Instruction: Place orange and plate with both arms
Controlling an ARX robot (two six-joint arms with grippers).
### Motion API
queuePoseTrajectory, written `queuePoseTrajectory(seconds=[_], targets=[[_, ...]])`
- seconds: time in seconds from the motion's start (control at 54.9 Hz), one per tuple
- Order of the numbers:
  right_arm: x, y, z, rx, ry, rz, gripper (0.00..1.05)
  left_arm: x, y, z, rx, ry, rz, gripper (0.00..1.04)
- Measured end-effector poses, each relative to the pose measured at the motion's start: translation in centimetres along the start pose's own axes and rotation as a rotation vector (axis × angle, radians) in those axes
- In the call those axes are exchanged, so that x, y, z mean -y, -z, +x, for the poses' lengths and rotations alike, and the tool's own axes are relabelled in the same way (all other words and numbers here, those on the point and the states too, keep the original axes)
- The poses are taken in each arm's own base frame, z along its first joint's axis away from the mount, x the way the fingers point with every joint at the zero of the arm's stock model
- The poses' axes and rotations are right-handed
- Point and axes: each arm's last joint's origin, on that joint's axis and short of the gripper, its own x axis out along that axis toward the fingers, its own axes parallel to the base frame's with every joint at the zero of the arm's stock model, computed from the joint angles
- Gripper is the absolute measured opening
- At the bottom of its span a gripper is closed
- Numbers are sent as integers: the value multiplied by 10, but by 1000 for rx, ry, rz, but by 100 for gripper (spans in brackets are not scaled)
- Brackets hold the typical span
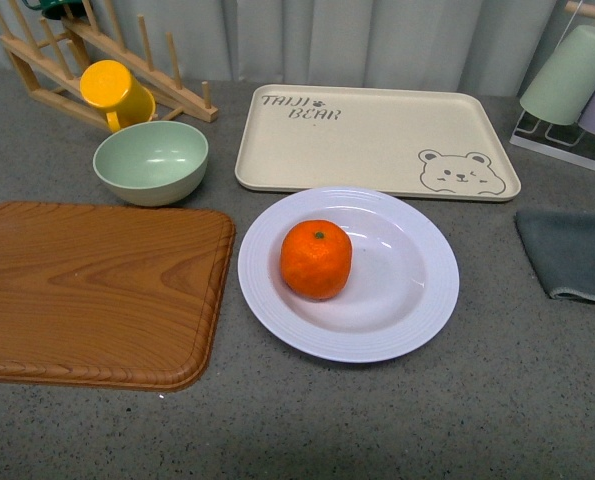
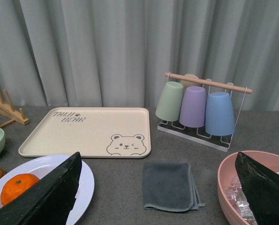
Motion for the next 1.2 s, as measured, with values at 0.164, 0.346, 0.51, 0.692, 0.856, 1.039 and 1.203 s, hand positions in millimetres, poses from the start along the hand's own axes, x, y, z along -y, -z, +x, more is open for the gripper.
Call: queuePoseTrajectory(seconds=[0.164, 0.346, 0.51, 0.692, 0.856, 1.039, 1.203], targets=[[0, 0, 0, 0, 0, 0, 96, 0, -2, -3, 27, 0, 0, 11], [2, 1, 14, -222, -28, -92, 96, 0, -2, -3, 27, 0, 0, 43], [9, 2, 81, -383, -39, -21, 96, 0, -2, -3, 27, 0, 0, 82], [17, 36, 138, -640, -76, 187, 96, 0, -2, -3, 27, 0, 2, 98], [16, 66, 173, -827, -146, 454, 96, 0, -2, -3, 27, 0, 2, 98], [12, 103, 206, -965, -226, 747, 96, 0, -2, -3, 27, 0, 2, 98], [6, 125, 222, -1035, -288, 921, 96, 0, -2, -3, 27, 0, 2, 98]])
